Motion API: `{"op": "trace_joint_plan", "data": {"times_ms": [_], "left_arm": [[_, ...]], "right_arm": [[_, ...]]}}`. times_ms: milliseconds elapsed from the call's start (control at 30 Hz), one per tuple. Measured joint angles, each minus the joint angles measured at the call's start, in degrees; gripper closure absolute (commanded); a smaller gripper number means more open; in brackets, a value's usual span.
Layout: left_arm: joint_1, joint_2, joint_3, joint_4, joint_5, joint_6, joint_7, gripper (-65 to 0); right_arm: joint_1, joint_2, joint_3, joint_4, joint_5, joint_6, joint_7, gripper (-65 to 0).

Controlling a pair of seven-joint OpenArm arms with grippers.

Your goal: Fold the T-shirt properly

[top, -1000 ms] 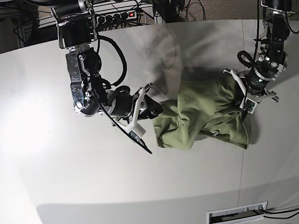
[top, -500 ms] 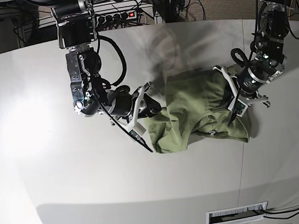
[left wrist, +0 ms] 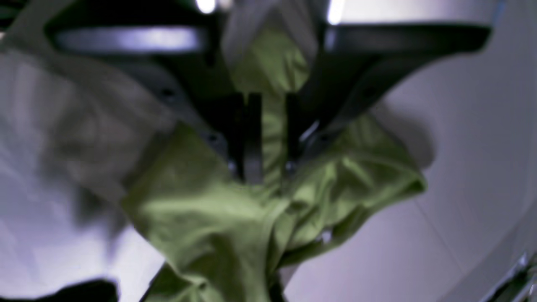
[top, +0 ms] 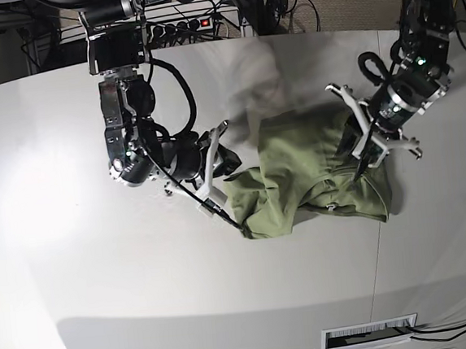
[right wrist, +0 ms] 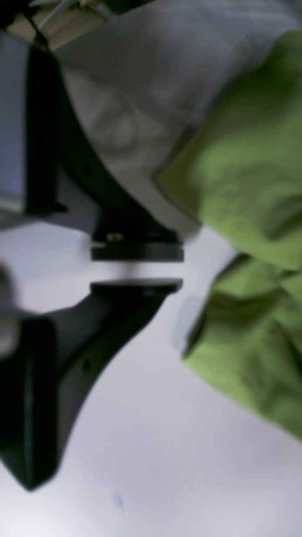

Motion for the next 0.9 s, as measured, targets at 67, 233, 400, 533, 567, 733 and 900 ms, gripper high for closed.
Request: {"op": "trace_joint_plan", "data": {"times_ms": [67, 233, 400, 533, 567, 733, 900], "left_arm": [[3.1, 0.0, -4.0, 1.7, -2.6, 0.0, -0.5, -10.0], [11.0, 0.0, -14.6, 4.9, -7.4, -0.5, -1.7, -10.0], [17.4, 1.5, -22.0, 5.1, -12.9, -4.5, -1.6, -10.0], [21.8, 4.5, -25.6, 5.1, -16.2, -4.5, -1.7, -10.0], [22.8, 5.5, -26.2, 5.0, -16.5, -5.2, -1.6, -10.0], [27.3, 9.7, -27.4, 5.0, -16.9, -7.0, -1.6, -10.0], [30.4, 11.5, -27.4, 5.0, -17.1, -7.1, -1.6, -10.0]], "right_arm": [[-1.4, 0.9, 0.0, 4.9, 0.4, 0.2, -0.9, -5.3], [-7.2, 4.5, 0.0, 10.5, 0.3, 0.2, -1.5, -5.3], [-13.5, 7.0, 0.9, 15.3, 0.5, 0.3, -1.7, -4.5], [-18.2, 7.5, 6.7, 18.3, 0.5, 0.2, -1.5, -4.4], [-19.5, 7.6, 8.0, 18.9, 0.5, 0.2, -1.5, -4.4], [-25.6, 7.5, 14.5, 20.9, 0.9, 0.2, -1.4, -4.4], [-31.8, 7.4, 20.0, 23.7, 4.4, 0.2, -1.5, -4.4]]}}
